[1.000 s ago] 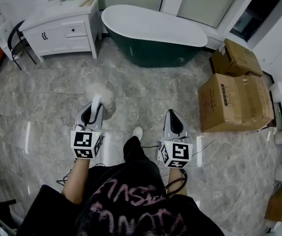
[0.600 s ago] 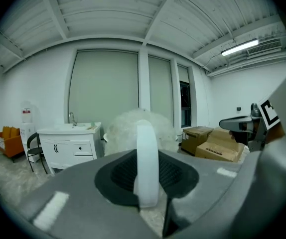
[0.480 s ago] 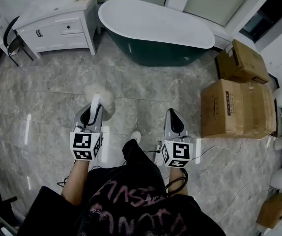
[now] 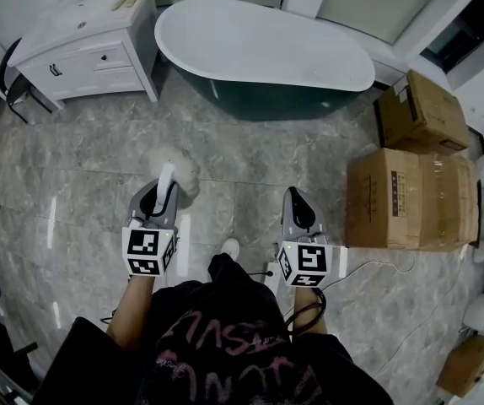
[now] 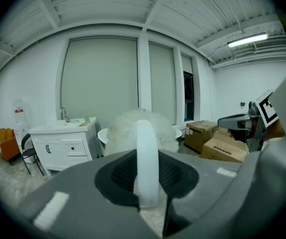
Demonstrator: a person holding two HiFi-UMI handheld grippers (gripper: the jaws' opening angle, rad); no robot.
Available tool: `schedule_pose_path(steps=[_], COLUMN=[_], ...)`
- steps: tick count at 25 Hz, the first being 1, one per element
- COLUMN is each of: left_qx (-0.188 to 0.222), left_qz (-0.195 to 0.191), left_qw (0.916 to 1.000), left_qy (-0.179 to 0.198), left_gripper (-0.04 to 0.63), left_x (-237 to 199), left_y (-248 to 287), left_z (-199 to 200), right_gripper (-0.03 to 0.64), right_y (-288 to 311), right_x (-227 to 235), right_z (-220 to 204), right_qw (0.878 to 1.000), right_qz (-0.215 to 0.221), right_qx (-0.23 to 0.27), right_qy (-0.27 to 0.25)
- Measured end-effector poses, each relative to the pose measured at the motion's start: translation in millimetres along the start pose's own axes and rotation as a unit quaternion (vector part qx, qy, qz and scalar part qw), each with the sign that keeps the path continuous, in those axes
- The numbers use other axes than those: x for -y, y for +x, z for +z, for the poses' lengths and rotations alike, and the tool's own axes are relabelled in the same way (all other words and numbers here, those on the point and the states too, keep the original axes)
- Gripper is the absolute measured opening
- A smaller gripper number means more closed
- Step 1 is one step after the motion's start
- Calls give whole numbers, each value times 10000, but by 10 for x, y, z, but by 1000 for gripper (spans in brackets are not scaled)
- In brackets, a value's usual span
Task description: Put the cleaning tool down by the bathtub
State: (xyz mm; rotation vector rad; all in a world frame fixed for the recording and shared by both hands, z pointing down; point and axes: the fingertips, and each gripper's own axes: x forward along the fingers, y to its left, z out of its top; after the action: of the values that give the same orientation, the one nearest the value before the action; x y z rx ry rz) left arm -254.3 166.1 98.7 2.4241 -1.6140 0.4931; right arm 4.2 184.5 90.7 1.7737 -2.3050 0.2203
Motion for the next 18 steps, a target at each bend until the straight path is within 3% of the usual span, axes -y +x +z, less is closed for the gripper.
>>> schedule_pose_path(steps=[18], left_qx=[-121], left_qz=[-206], left_qw=[9989], left_qy=[396], left_gripper=[87], left_x=[140], left_y=[621], left_z=[257], right_gripper=[17], right_y=[463], right_x=[379], right_z=[78], right_qw=[9997], right_qz=[-43], right_qx=[70], right_qy=[221])
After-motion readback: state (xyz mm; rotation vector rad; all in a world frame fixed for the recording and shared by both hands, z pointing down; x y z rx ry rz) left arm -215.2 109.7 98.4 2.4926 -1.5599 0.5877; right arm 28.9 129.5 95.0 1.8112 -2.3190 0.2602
